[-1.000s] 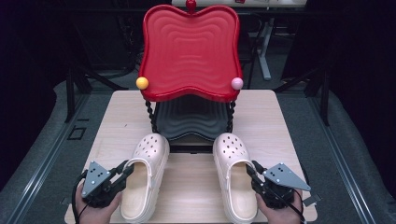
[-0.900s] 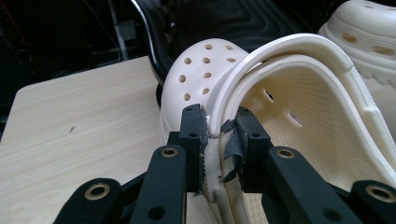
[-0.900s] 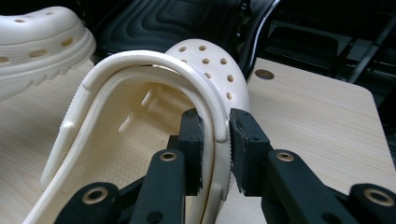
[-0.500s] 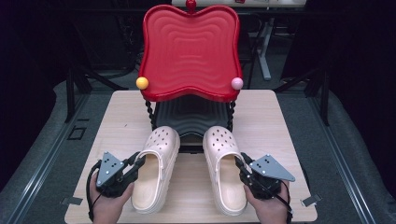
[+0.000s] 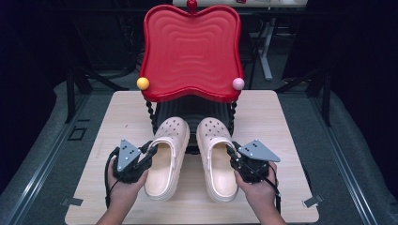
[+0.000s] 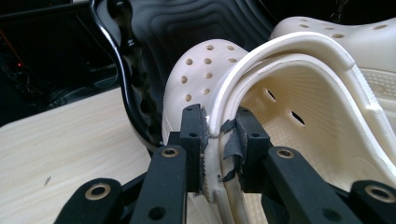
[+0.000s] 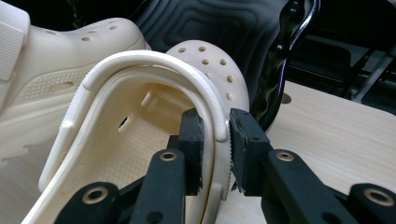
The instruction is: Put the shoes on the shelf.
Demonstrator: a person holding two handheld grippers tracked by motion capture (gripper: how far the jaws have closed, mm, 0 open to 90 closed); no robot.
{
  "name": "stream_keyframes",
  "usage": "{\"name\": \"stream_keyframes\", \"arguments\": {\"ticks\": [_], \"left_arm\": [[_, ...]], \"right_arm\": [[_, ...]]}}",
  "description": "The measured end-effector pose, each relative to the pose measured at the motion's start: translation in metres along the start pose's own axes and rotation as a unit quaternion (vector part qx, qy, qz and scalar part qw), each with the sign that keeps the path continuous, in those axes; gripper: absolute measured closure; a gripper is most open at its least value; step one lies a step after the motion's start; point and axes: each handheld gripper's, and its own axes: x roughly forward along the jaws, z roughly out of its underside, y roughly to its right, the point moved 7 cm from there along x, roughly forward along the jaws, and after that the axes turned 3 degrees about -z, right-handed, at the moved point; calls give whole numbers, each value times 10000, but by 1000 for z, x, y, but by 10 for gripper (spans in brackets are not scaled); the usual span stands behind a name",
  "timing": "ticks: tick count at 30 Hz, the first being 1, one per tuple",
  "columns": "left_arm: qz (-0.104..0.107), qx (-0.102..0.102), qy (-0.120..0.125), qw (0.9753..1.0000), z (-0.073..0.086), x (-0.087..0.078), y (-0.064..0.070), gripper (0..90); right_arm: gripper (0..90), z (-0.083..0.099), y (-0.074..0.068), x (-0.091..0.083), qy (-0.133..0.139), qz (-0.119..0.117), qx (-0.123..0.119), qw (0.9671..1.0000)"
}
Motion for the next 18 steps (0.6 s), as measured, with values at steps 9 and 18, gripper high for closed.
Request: {"name": "stream_keyframes", "arguments": {"ticks": [9,18], "left_arm": [[-24,76,-2,10000,-7,12,6,759],[-76,39,13,10000,-13,22,6,759]], "right_arm": [[751,-10,1,13,-10,38,-47,10000],[751,-14,0,23,22,21,19,10000]]}}
